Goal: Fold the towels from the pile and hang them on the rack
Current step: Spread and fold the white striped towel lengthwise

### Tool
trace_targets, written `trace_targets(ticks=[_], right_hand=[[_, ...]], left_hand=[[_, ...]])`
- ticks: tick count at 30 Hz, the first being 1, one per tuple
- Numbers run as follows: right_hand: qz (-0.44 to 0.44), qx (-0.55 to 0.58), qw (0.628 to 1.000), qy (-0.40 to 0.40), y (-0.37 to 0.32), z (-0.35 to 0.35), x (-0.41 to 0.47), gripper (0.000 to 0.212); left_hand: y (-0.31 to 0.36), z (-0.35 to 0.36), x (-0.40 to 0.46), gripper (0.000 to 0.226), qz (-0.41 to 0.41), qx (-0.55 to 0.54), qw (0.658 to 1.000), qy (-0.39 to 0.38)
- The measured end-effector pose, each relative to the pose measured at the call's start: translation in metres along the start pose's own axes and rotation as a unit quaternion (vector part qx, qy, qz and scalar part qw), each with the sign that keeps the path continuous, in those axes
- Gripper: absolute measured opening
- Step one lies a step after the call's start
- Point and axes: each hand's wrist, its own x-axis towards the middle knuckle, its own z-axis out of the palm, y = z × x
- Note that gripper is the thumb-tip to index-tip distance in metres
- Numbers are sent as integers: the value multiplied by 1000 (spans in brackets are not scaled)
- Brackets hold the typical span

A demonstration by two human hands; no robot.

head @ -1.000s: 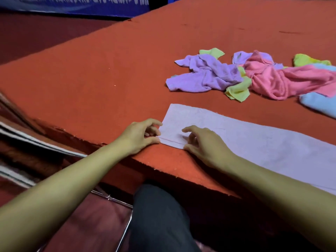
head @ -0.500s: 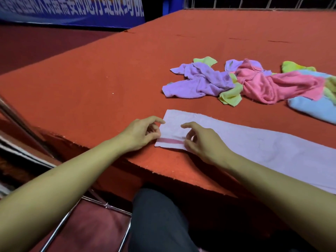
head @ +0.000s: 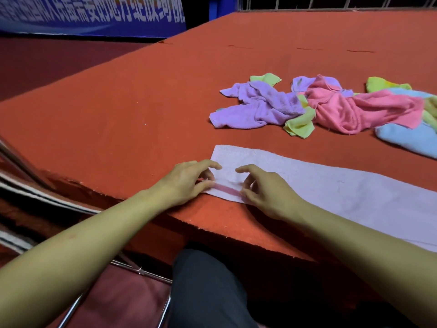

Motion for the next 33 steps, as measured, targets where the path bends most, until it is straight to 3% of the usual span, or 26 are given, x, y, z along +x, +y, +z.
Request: trace_targets(ticks=[9, 16, 19, 22, 25, 29, 33], right_hand=[[-34, -69, 996, -50, 1, 3, -10, 59], [-43, -131, 990, -15, -12, 8, -11, 52], [-62, -90, 994, -2, -19, 10, -10, 58], [-70, -71, 994, -34, -20, 13, -9, 62], [-61, -51, 996, -43, -18, 10, -12, 64], [-29, 21, 999, 8, -9, -15, -22, 56], [44, 58, 994, 82, 25, -61, -63, 49]], left_hand=[[-7, 10, -12, 42, 4, 14, 999, -39], [-10, -2, -8, 44, 112, 121, 986, -13], [-20, -17, -9, 43, 129, 136, 982, 17], [-24, -17, -19, 38, 122, 143, 982, -21], [-19, -14, -22, 37, 48, 112, 993, -2], [14, -4, 12, 38, 13, 87, 994, 67], [82, 35, 59, 31, 69, -1, 997, 44]])
